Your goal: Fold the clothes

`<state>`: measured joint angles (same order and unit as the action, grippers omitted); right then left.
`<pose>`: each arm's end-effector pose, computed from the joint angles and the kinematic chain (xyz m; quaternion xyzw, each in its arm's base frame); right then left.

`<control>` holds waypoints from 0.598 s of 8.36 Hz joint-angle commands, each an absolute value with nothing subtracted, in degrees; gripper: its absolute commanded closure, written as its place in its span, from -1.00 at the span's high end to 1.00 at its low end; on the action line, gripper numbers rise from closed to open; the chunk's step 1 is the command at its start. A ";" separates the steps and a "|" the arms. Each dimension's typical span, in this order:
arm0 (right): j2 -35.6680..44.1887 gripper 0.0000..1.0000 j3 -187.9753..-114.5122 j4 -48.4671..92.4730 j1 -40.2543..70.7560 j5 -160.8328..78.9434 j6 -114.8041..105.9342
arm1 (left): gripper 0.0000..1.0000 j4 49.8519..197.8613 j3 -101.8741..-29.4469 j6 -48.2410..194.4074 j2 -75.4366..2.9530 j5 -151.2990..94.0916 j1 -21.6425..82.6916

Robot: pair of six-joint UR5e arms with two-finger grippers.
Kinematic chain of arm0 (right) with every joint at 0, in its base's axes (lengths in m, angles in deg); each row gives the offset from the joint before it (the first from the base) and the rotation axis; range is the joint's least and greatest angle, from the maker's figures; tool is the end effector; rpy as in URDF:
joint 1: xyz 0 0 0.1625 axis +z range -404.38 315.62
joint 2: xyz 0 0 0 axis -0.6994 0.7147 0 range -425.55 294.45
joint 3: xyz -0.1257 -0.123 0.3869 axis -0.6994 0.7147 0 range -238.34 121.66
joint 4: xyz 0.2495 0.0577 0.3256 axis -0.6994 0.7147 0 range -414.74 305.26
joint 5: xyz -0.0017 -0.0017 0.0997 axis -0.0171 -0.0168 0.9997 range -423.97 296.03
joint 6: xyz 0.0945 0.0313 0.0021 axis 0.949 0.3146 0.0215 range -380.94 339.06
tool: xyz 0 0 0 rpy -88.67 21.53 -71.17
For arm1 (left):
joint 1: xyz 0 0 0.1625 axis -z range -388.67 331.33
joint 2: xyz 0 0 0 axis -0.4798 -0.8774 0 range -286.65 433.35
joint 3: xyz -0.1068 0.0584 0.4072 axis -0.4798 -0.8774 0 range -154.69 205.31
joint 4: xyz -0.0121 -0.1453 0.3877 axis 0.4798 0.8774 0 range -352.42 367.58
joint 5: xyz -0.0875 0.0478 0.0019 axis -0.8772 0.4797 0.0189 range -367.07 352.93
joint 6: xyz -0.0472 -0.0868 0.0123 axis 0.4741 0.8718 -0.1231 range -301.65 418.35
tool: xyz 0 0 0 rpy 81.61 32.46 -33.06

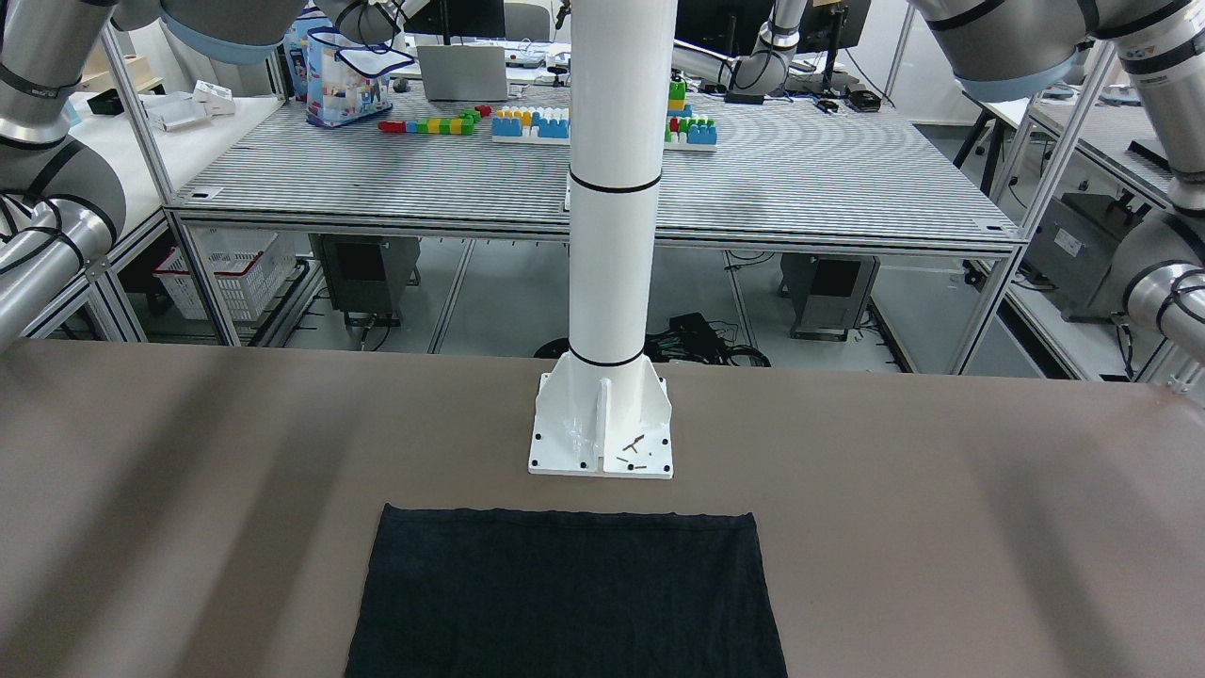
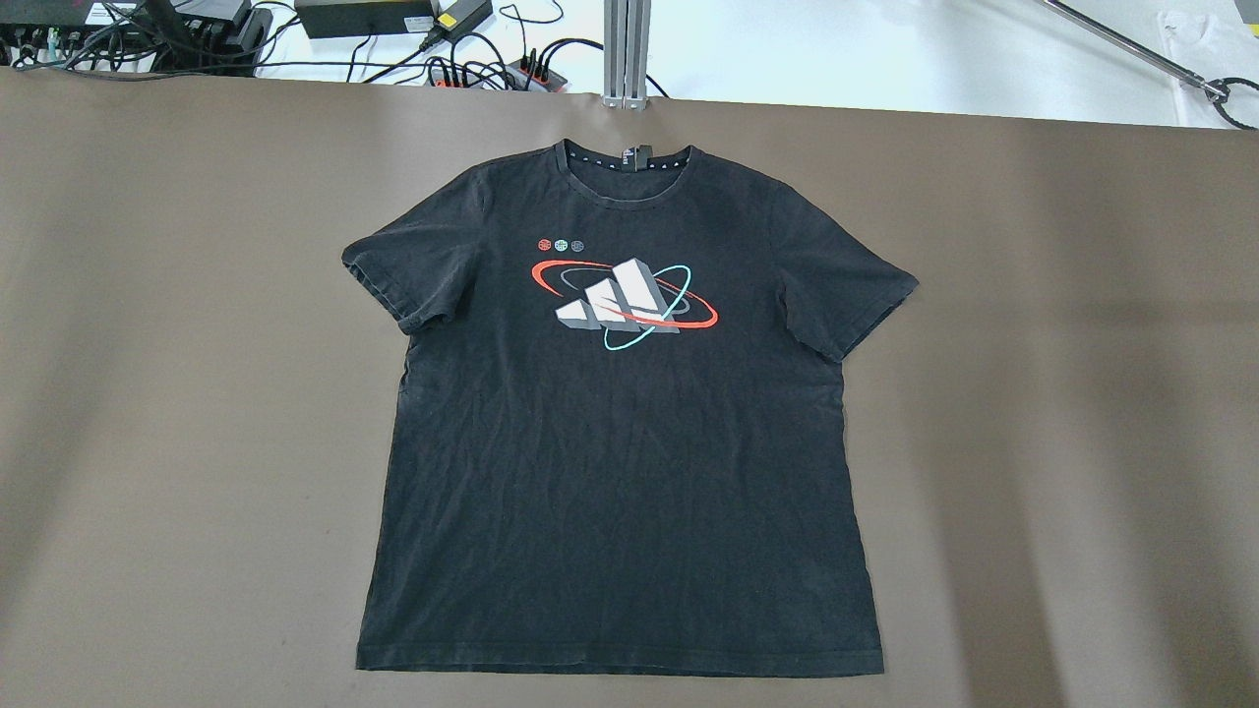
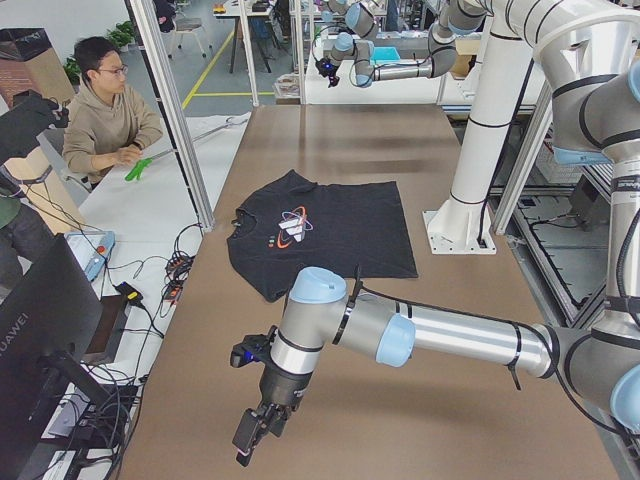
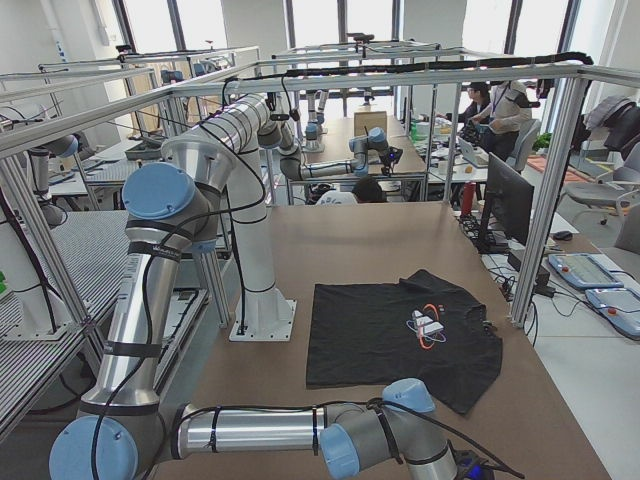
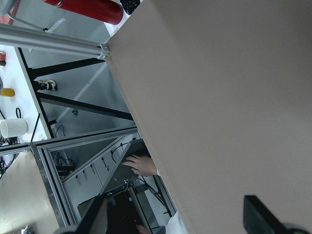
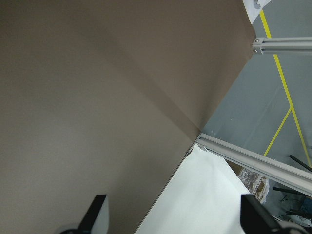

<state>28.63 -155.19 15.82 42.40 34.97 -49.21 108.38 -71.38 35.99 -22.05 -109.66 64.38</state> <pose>0.0901 -0.4960 0.6217 0.2033 -0.0332 -0.2800 0.9377 -0.1410 -0.5465 0.5541 0.2160 0.0614 0.1848 0.9568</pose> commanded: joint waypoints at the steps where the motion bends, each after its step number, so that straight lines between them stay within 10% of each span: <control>1: 28.85 0.90 -155.54 15.74 42.46 34.91 -48.97 | 1.00 108.92 -71.02 36.12 -22.01 -109.03 64.41; 5: 28.94 0.90 -155.54 15.74 42.46 34.91 -48.97 | 1.00 114.26 -70.76 34.28 -17.89 -103.84 64.67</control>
<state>28.89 -155.52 15.75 42.45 34.94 -48.94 110.93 -70.87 35.23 -19.98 -105.25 64.60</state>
